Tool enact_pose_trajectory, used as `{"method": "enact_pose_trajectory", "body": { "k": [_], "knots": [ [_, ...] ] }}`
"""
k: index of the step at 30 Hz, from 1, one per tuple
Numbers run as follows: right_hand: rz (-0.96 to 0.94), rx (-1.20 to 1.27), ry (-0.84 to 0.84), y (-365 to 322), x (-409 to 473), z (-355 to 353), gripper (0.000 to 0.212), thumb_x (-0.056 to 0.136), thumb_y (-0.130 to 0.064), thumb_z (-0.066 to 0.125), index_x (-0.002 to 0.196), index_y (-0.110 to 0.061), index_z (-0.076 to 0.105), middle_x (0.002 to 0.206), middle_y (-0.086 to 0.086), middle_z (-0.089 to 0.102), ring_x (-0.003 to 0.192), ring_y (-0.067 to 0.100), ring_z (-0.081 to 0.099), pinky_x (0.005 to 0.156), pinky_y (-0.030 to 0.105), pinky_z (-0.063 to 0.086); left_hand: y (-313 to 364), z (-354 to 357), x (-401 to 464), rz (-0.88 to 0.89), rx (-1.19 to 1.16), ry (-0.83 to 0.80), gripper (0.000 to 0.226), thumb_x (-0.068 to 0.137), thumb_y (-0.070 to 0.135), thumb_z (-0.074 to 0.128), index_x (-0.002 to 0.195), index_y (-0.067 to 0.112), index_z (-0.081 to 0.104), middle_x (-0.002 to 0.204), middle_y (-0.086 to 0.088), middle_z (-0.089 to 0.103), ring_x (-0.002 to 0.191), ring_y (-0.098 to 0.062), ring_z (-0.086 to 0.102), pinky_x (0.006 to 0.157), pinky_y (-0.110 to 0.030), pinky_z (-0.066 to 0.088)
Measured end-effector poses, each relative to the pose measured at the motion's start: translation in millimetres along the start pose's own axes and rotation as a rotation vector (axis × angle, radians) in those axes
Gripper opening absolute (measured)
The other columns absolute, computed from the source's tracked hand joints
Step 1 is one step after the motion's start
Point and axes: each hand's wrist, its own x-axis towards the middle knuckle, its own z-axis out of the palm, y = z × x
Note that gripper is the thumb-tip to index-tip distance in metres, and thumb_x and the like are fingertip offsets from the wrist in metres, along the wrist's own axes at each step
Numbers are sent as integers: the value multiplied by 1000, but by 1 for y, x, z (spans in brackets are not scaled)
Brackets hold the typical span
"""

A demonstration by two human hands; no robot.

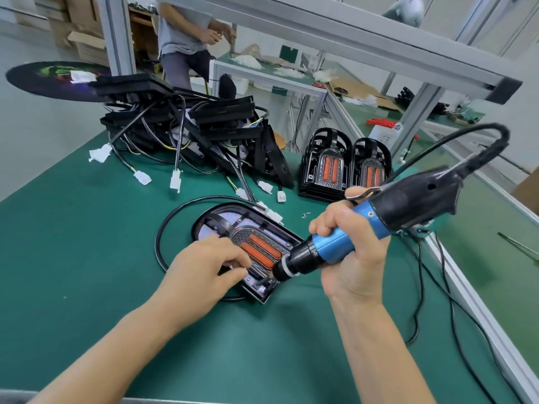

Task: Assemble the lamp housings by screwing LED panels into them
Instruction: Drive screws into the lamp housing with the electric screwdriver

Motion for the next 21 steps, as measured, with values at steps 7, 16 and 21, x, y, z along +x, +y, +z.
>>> {"method": "enact_pose_trajectory", "body": {
  "k": [7,16,21],
  "knots": [
    [-19,-39,-30,4,2,-1,27,73,4,53,82,-21,55,56,0,48,47,16,48,56,30,46,1,5,1,3,5,4,10,84,18,69,86,26,73,84,16,65,88,-7,54,85,-30,42],
    [-4,-48,-112,5,2,1,29,72,3,56,73,-26,57,55,-2,51,48,15,49,58,29,47,1,6,5,14,89,-30,12,87,19,67,91,27,75,86,16,68,89,-11,54,86,-31,40],
    [-28,-19,-25,-2,3,-5,26,73,-2,58,94,-17,53,55,-1,50,49,17,50,60,29,47,6,6,11,36,94,-33,14,87,18,65,88,29,75,80,15,66,84,-8,52,82,-27,39]
  ]
}}
